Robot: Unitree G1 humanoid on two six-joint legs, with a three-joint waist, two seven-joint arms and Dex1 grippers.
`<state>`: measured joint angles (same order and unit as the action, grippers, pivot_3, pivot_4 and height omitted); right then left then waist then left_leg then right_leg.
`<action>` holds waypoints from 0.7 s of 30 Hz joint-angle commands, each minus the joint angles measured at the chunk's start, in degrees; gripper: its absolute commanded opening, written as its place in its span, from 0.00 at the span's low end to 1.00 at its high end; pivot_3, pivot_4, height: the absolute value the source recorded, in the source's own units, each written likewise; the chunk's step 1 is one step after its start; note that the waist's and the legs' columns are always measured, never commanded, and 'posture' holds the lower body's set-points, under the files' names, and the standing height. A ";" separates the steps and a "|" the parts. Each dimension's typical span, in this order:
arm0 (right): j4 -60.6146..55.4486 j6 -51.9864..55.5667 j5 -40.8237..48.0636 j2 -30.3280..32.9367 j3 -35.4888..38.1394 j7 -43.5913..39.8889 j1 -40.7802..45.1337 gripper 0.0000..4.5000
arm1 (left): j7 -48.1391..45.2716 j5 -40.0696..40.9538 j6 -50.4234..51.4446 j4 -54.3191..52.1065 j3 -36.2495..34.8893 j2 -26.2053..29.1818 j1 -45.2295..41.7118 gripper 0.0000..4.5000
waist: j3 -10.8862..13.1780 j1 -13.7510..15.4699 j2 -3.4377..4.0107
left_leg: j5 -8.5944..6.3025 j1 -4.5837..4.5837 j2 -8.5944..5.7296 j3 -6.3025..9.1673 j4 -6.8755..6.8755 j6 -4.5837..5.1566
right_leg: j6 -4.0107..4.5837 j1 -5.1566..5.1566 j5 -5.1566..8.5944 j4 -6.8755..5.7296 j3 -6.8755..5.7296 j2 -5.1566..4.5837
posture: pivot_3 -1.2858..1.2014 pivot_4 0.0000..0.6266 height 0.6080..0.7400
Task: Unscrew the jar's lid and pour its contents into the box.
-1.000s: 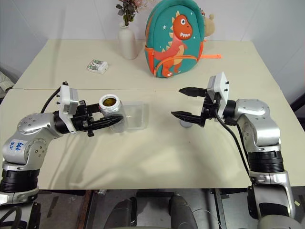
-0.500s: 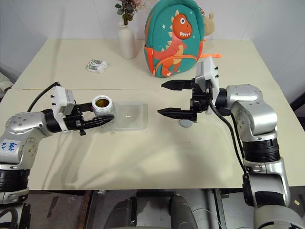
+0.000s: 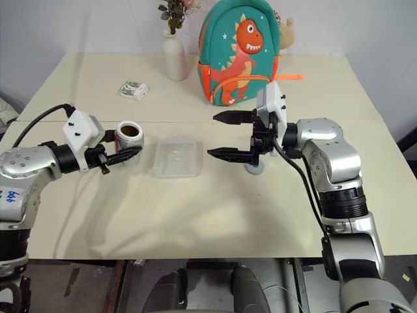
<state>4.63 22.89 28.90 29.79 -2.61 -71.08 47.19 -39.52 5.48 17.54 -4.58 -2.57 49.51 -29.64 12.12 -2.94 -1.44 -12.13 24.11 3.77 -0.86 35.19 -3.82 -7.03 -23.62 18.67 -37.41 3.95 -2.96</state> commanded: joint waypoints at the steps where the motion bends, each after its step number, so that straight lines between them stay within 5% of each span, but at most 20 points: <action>1: -1.11 -1.01 0.46 -0.67 0.74 0.64 -0.57 1.00 | 8.52 -14.92 -12.83 3.62 4.95 1.92 -4.95 0.45 | 0.00 0.12 0.00 | 0.00 0.00 0.00 -0.01 0.00 0.00 | 0.00 0.00 0.00 0.00 0.00 0.00 | 0.52 0.24 1.00; 5: -1.21 -0.77 0.78 -1.54 1.33 2.05 -1.49 1.00 | 17.01 -28.99 -26.53 9.09 10.34 3.54 -9.66 0.45 | 0.00 0.39 0.00 | -0.01 0.03 0.00 -0.08 -0.03 0.01 | -0.01 -0.04 0.00 0.03 0.05 -0.01 | 0.52 0.24 1.00; 12: -1.85 0.00 1.85 -3.27 2.45 5.27 -3.34 1.00 | 42.00 -68.06 -42.17 15.99 25.44 9.49 -19.26 0.45 | 0.00 0.79 0.00 | -0.03 0.02 0.02 -0.36 -0.05 0.05 | -0.05 -0.13 -0.01 0.02 0.29 0.00 | 0.52 0.24 1.00; 17: -2.01 0.81 3.24 -5.53 3.24 8.40 -3.91 1.00 | 55.38 -81.05 -40.19 20.43 30.08 7.74 -22.66 0.45 | 0.00 1.16 0.00 | -0.05 0.02 0.02 -0.48 -0.01 0.07 | -0.13 -0.18 -0.05 -0.01 0.42 0.00 | 0.52 0.24 1.00; 21: -2.28 1.21 3.81 -6.94 3.22 9.91 -4.36 1.00 | 57.45 -86.46 -40.00 21.65 32.71 6.13 -25.20 0.45 | 0.00 1.44 0.00 | -0.05 0.04 0.02 -0.49 -0.02 0.07 | -0.13 -0.23 -0.05 -0.04 0.43 0.01 | 0.52 0.24 1.00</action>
<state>4.68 24.04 31.09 23.28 -1.06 -61.85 42.97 16.46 -78.63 -23.28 16.99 30.33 55.77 -52.31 12.12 -1.50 -1.44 -12.18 24.16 3.79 -1.36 35.18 -3.74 -7.15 -23.85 18.62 -37.45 4.38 -2.95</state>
